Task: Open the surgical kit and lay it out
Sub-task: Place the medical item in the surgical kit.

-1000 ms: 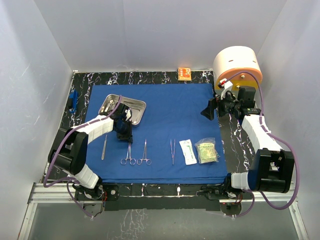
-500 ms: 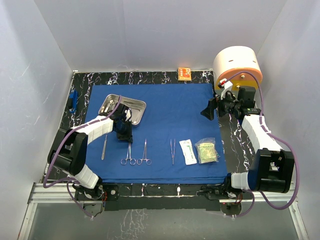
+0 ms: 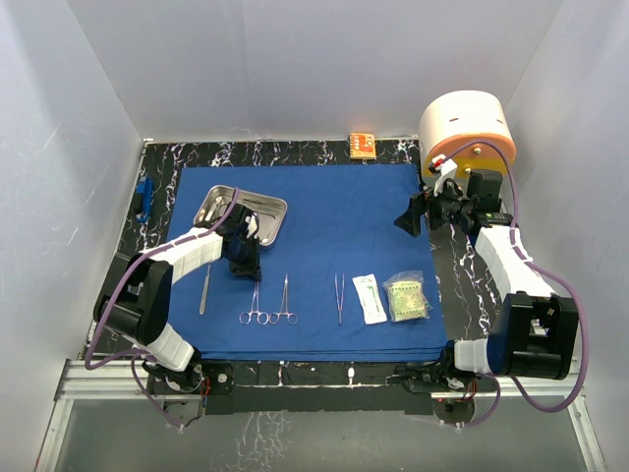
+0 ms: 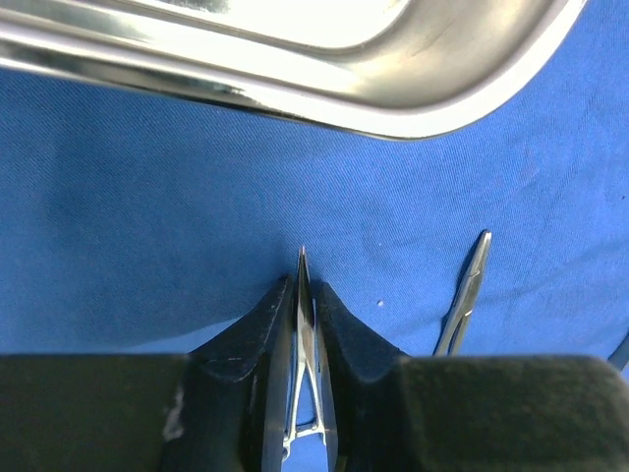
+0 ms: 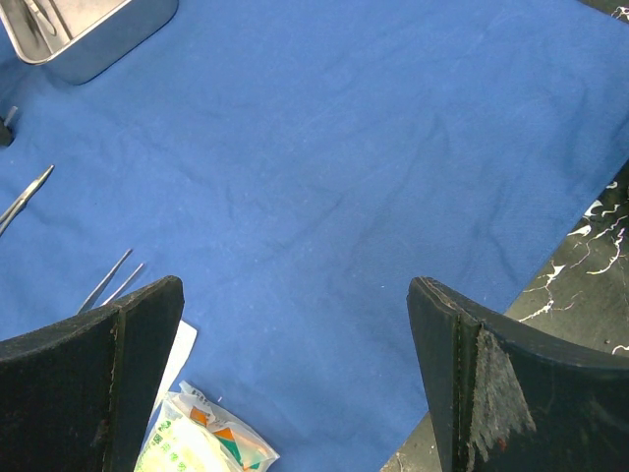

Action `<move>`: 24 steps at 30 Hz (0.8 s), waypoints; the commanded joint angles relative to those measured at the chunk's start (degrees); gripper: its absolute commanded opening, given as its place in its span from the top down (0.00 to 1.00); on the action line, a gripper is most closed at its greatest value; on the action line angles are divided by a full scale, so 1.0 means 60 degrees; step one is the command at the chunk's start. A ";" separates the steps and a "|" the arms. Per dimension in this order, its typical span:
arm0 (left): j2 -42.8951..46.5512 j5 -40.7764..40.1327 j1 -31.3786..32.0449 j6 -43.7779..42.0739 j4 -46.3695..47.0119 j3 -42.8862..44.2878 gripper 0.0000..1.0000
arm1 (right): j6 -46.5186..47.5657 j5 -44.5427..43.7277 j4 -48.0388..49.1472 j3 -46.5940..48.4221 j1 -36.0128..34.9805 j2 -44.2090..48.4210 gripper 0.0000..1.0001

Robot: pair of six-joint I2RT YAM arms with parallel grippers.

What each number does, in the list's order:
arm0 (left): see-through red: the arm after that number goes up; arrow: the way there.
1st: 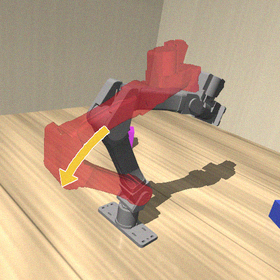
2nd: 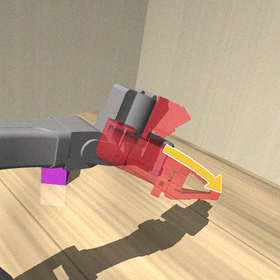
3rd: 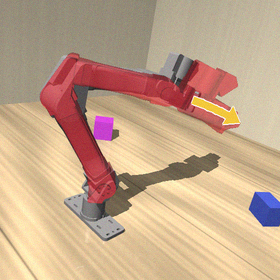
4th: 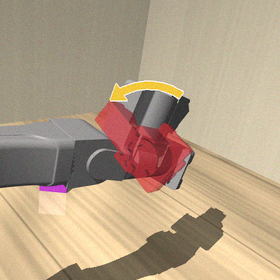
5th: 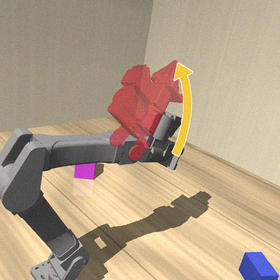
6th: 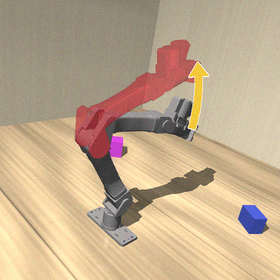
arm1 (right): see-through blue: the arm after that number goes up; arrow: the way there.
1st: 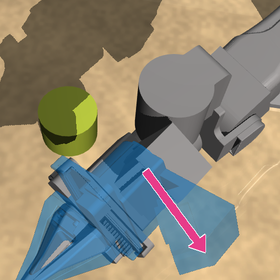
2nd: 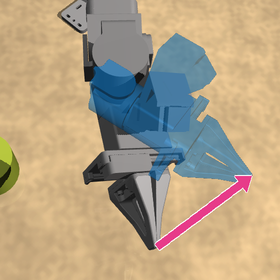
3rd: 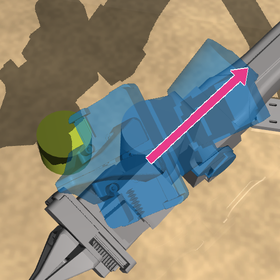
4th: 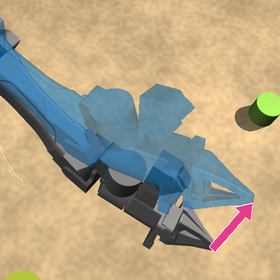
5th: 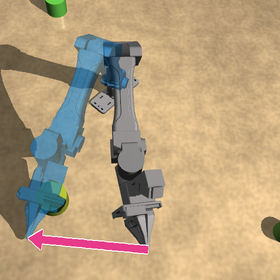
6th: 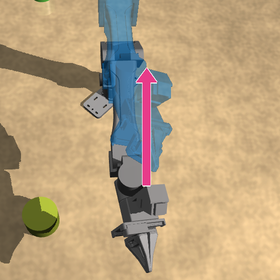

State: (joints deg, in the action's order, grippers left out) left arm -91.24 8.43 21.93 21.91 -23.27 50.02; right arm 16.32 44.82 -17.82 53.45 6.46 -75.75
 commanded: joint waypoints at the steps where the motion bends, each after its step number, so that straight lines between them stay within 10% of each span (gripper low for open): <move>1: 0.0234 -0.0071 0.0050 -0.0034 -0.0136 -0.0129 0.84 | -0.0055 0.0159 0.0481 -0.0046 0.0033 0.0246 0.02; 24: 0.1923 -0.0240 0.0036 -0.0721 -0.0118 0.0242 0.59 | -0.0139 0.0161 0.0404 0.0155 0.0031 0.0122 0.02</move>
State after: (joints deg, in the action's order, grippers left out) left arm -84.40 7.27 22.09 19.42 -23.35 50.02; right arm 16.16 44.97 -17.82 53.45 6.46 -75.75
